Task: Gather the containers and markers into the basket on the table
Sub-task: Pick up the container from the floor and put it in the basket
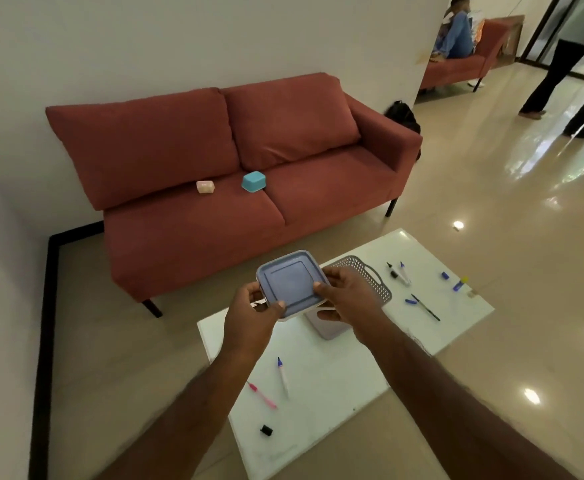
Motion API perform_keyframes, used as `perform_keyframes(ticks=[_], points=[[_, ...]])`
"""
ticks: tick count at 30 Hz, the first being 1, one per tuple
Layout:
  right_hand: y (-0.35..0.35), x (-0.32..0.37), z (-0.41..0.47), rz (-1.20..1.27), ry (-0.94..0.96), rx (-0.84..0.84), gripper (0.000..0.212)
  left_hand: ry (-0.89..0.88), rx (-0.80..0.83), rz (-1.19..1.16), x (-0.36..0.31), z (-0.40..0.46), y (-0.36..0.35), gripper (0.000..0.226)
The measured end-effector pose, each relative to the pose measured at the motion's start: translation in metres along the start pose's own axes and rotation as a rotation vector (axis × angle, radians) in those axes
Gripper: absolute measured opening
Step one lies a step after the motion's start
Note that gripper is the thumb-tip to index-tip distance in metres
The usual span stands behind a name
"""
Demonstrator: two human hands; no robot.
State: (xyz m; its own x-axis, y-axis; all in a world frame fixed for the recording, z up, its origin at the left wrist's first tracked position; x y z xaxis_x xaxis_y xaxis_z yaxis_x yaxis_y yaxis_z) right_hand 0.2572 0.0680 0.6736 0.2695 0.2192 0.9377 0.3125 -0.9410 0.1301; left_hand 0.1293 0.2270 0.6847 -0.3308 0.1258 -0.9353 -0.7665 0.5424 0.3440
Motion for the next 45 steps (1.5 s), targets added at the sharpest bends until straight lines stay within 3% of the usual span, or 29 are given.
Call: perform_keyframes(ticks=[7, 14, 24, 30, 35, 45], points=[[0.027, -0.071, 0.011, 0.190, -0.250, -0.075, 0.031, 0.007, 0.194, 0.038, 0.039, -0.004, -0.038, 0.032], [0.045, -0.109, 0.054, 0.099, -0.377, -0.131, 0.016, 0.021, 0.406, 0.215, 0.061, 0.010, -0.082, 0.059], [0.045, -0.190, 0.236, 0.025, -0.454, -0.061, 0.009, -0.210, 0.076, 0.721, 0.090, 0.070, -0.123, 0.052], [0.046, -0.248, 0.310, -0.150, -0.471, -0.048, 0.016, -0.365, -0.005, 0.933, 0.106, 0.113, -0.164, 0.062], [0.031, -0.297, 0.350, -0.218, -0.555, -0.085, 0.016, -0.375, -0.023, 1.035, 0.131, 0.145, -0.188, 0.069], [-0.018, -0.330, 0.406, -0.203, -0.524, -0.115, 0.020, -0.240, 0.005, 1.091, 0.191, 0.160, -0.203, 0.075]])
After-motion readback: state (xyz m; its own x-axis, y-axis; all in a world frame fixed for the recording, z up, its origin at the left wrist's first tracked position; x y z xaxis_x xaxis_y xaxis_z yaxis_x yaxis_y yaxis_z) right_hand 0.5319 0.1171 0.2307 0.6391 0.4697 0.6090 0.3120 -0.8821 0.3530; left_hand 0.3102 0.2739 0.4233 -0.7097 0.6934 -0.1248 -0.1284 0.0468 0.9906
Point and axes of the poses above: each hand's wrist, its own z-axis towards the middle knuckle, its own y-axis out of the back of the hand, x = y × z, the point moved 7 cm from there along z, towards the middle knuckle, and after that the axes turned 13 degrees about -x, right-handed, at the moved point
